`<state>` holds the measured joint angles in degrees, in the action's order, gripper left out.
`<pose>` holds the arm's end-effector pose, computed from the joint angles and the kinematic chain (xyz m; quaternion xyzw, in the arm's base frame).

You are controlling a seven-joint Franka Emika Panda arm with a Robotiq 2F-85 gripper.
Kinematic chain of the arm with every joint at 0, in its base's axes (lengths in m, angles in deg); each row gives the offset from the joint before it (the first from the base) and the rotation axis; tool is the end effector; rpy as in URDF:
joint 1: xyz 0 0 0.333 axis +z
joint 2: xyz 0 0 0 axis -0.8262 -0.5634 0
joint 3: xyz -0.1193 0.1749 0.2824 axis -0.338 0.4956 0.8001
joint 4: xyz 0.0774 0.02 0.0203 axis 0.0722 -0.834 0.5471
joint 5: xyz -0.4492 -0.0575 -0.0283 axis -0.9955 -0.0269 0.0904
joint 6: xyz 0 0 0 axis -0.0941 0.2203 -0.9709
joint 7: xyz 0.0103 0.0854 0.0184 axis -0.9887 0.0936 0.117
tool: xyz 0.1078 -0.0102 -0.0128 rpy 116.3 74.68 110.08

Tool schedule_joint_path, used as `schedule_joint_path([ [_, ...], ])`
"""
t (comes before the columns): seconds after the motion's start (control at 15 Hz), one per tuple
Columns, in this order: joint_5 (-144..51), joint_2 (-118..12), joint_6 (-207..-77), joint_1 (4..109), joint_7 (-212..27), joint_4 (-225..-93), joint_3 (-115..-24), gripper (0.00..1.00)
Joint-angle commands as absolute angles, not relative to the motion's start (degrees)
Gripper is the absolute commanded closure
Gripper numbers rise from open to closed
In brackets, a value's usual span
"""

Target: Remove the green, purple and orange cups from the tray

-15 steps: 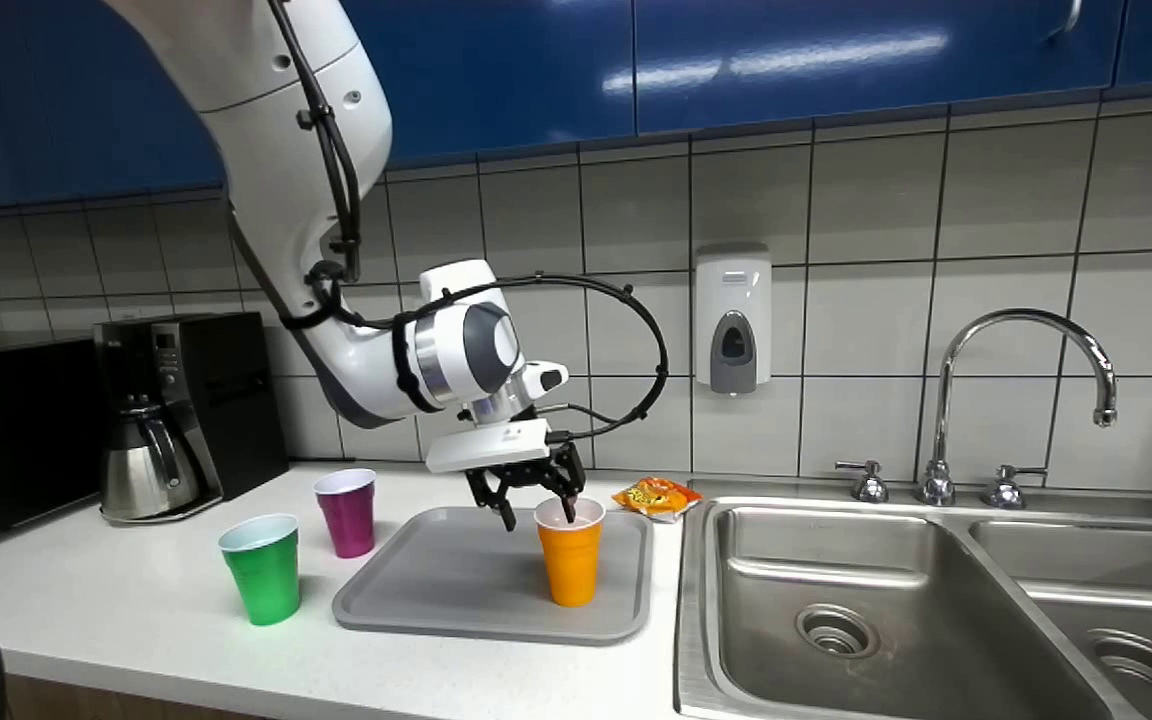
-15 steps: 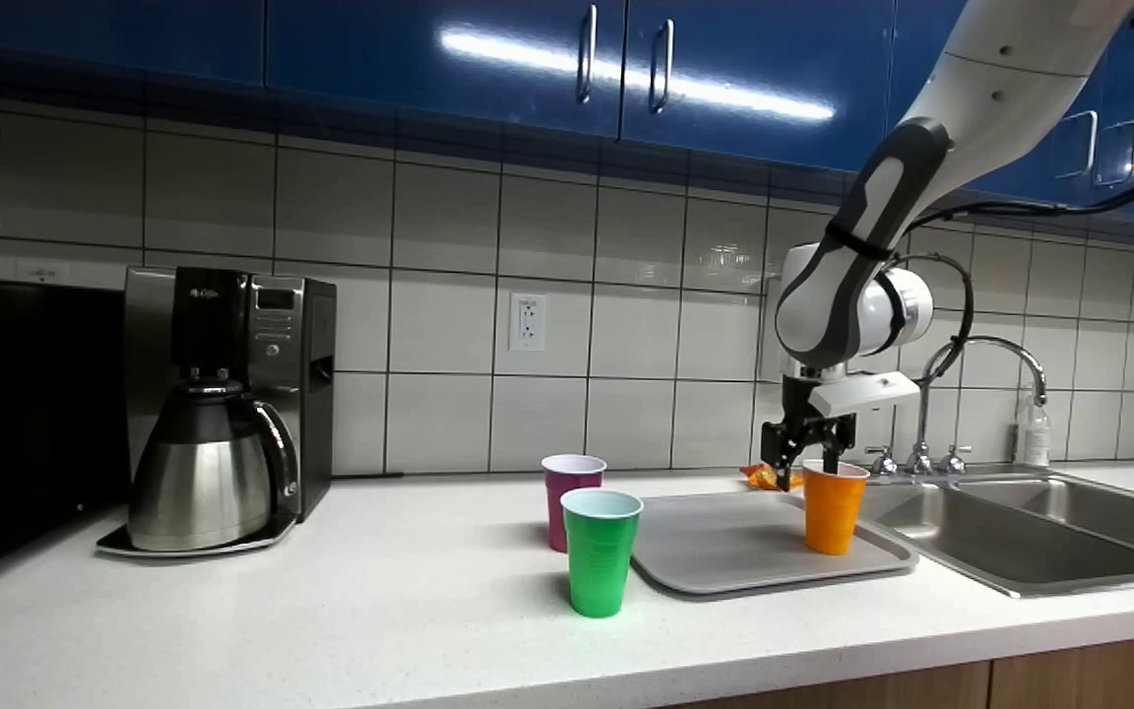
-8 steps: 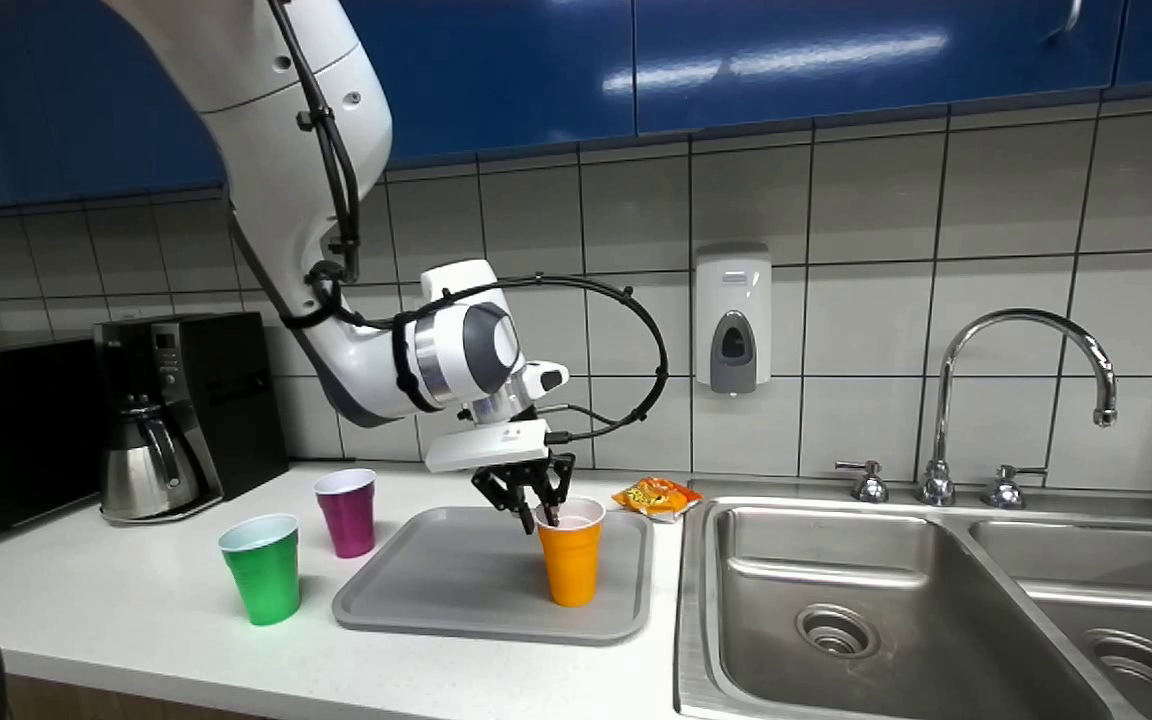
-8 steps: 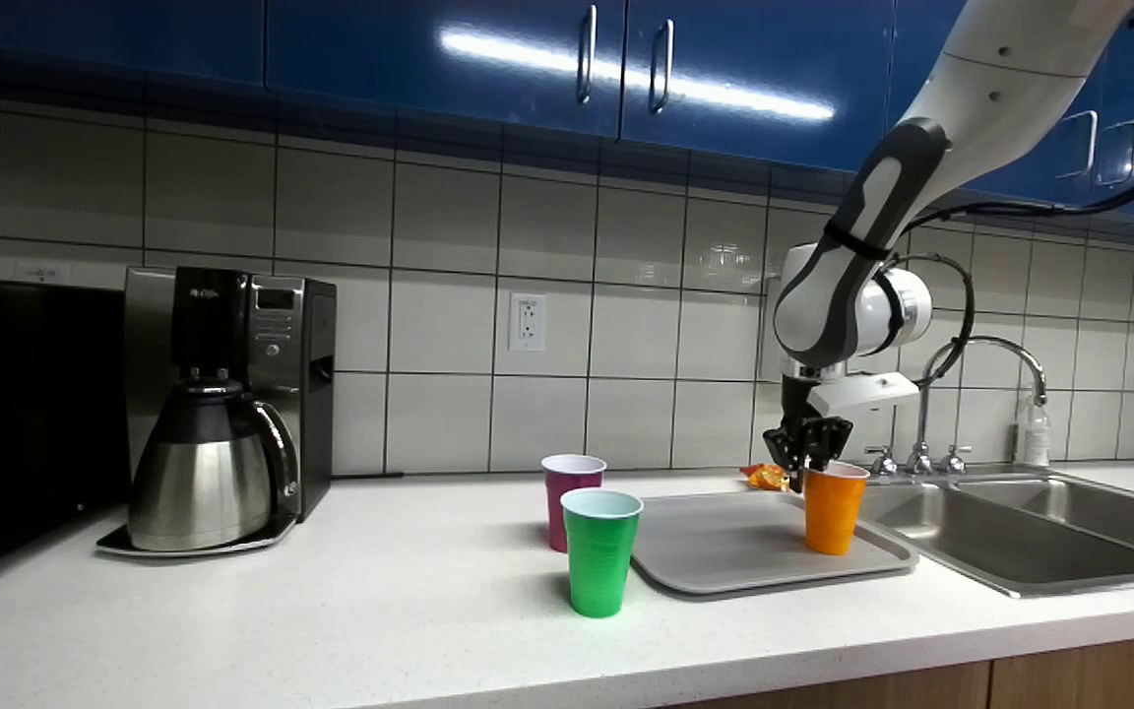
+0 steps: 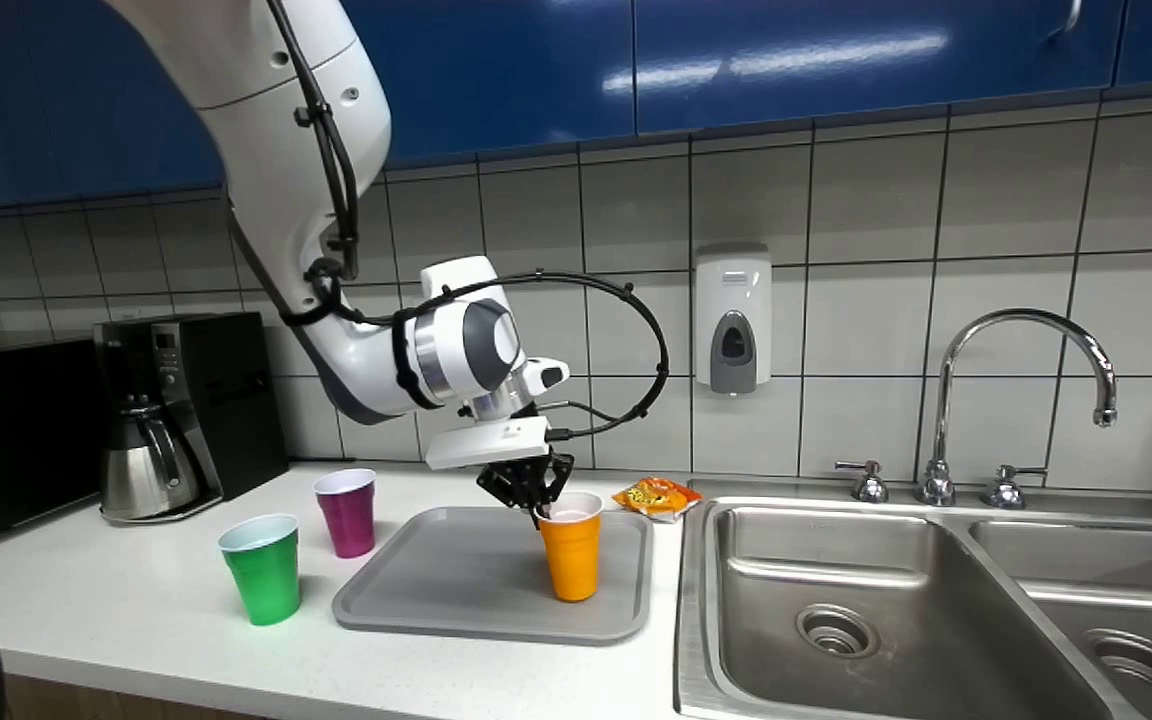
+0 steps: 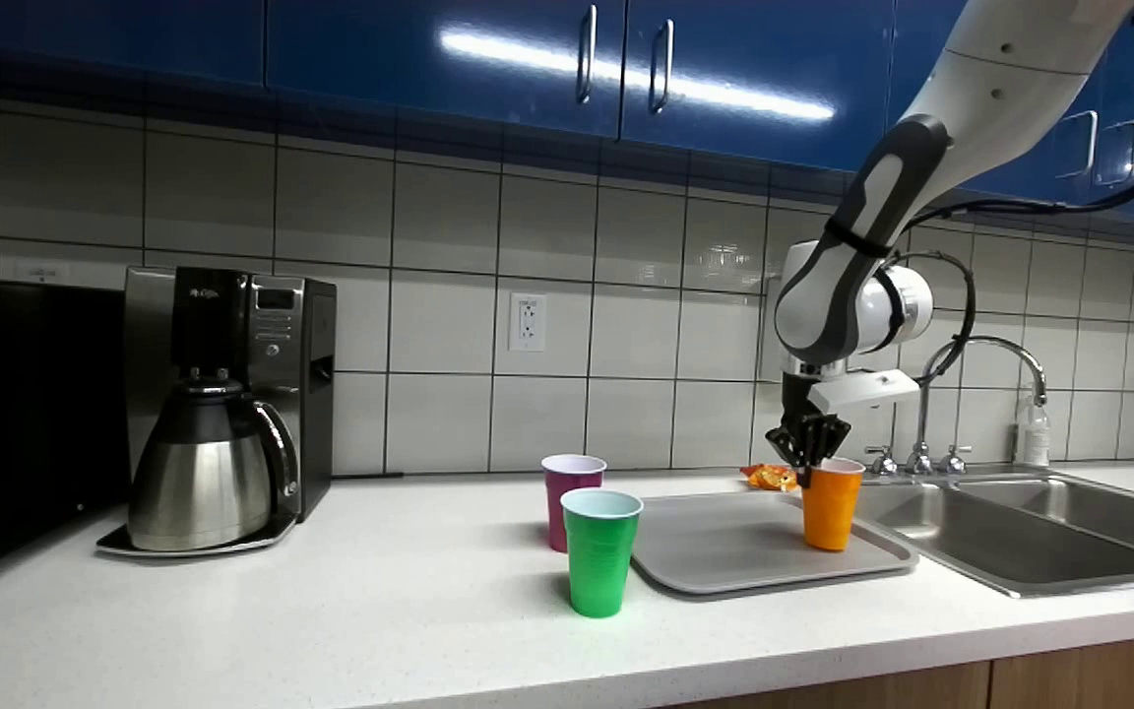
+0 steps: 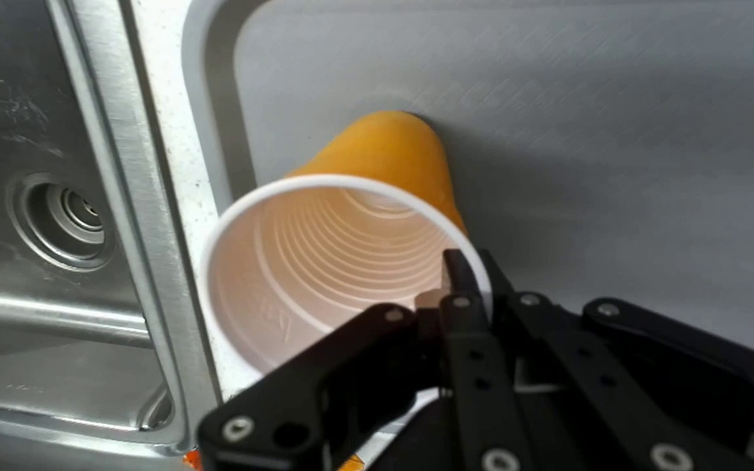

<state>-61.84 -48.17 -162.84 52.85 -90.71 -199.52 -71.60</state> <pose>0.5802 -0.0778 0.2600 0.9902 0.0425 0.0943 0.0936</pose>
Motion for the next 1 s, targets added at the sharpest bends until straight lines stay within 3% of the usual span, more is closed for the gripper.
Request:
schedule_joint_path([
  [0.0, -61.7, -44.7, -162.5, 53.6, -91.1, -200.5, -71.9, 0.99],
  [0.93, -62.2, -30.9, -160.5, 53.1, -91.8, -207.4, -70.4, 0.99],
])
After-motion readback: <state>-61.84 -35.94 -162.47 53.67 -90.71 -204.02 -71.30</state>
